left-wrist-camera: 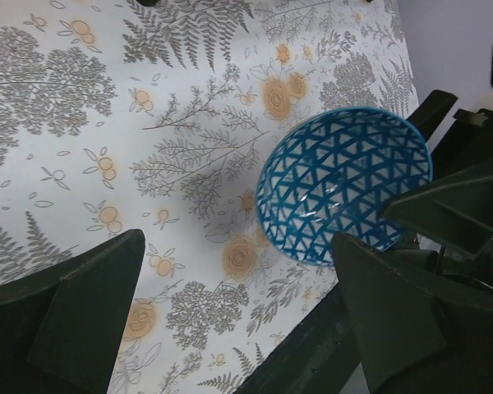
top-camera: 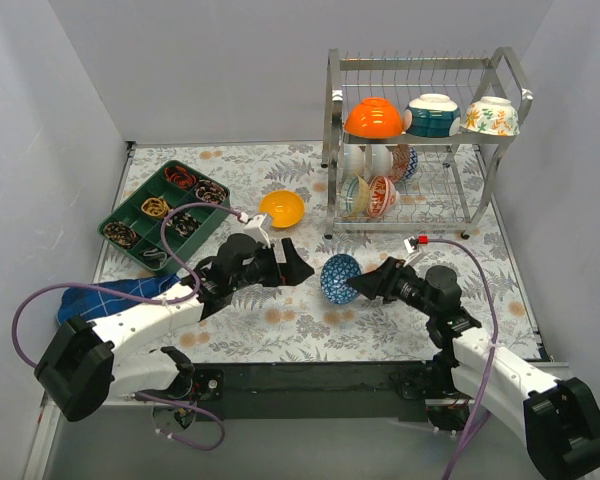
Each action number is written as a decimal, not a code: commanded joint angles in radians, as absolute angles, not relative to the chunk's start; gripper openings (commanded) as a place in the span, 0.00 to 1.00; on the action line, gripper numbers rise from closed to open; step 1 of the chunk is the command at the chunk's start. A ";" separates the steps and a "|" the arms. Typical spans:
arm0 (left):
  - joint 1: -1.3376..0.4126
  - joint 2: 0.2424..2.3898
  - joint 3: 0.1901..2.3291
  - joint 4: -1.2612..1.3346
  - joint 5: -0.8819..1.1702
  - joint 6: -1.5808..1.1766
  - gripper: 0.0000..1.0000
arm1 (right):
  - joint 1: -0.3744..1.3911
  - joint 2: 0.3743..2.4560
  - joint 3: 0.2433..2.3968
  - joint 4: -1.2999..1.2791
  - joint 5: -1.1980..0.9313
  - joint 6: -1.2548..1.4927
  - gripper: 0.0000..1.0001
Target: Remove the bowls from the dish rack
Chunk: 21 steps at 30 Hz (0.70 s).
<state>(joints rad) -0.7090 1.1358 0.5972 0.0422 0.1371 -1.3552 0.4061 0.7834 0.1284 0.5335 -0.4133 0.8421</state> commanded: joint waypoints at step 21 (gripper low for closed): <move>-0.907 1.327 0.514 0.377 -0.054 -1.583 0.33 | 0.514 0.928 0.075 1.008 -0.482 1.069 0.02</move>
<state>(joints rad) -0.8959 1.3430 0.5297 0.3374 0.0017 -1.5627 0.5060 0.9192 0.0799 0.8520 -0.4641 1.0348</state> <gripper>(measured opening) 0.457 0.723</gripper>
